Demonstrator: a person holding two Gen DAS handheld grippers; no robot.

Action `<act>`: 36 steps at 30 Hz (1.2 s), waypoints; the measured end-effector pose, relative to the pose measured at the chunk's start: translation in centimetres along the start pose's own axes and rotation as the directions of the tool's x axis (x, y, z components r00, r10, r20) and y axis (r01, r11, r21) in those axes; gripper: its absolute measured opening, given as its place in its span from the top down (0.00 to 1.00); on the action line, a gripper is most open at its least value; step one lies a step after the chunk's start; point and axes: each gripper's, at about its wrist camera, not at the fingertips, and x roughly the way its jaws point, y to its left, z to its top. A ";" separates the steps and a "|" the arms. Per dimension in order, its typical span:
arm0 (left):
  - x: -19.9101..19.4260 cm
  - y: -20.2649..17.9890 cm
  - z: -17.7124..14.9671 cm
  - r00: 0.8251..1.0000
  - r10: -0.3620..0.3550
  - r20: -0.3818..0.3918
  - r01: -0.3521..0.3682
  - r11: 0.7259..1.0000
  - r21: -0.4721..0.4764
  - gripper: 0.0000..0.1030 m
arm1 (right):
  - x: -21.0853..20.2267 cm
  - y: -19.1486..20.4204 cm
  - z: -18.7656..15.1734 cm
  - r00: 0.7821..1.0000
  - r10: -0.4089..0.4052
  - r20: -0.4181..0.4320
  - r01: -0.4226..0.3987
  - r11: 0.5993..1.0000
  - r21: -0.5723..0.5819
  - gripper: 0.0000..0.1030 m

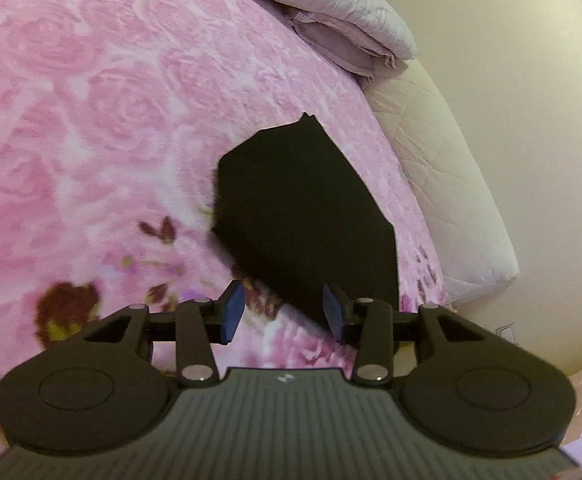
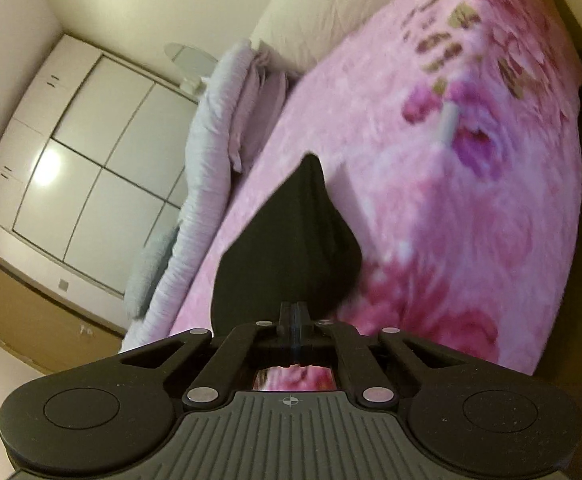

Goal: Fold clothes
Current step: 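Grasp the folded black pants bundle with both grippers, then lift the pants bundle off the bed with both grippers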

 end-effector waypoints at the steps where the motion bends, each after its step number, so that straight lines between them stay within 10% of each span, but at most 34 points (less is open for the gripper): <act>1: 0.3 -0.1 0.1 1.000 -0.012 -0.001 0.012 1.000 -0.010 0.63 | 0.0 -0.2 0.4 1.000 0.016 0.013 -0.016 1.000 0.025 0.99; 3: 1.0 0.0 0.1 0.999 -0.037 -0.009 0.037 0.998 -0.044 0.62 | 0.5 -1.1 1.2 0.999 0.050 0.013 -0.051 0.992 0.116 0.95; 5: 1.6 0.2 0.1 0.998 -0.056 -0.016 0.055 0.996 -0.077 0.62 | 1.1 -2.2 2.0 0.998 0.069 -0.010 -0.065 0.976 0.209 0.43; 7: 2.1 0.6 0.2 0.998 -0.066 -0.014 0.064 0.992 -0.111 0.62 | 1.4 -3.1 2.4 0.997 0.078 -0.003 -0.075 0.965 0.252 0.18; 24: 8.3 3.6 0.2 0.998 -0.056 0.031 0.064 0.926 -0.373 0.58 | 8.7 -3.6 5.3 0.986 -0.003 -0.166 0.014 0.998 0.063 0.23; 29: 9.5 2.8 0.6 0.998 -0.030 0.055 0.049 0.930 -0.364 0.60 | 11.6 -3.1 5.1 0.973 -0.060 -0.221 0.067 0.997 0.025 0.52; 32: 9.3 2.3 1.1 0.996 -0.035 0.078 0.057 0.952 -0.300 0.78 | 11.6 -3.3 4.6 0.976 -0.060 -0.211 0.077 0.994 0.075 0.71; 36: 6.7 2.7 2.5 0.988 -0.036 0.153 0.073 0.967 -0.243 0.81 | 10.0 -2.3 2.6 0.976 -0.015 -0.216 0.050 0.987 0.155 0.75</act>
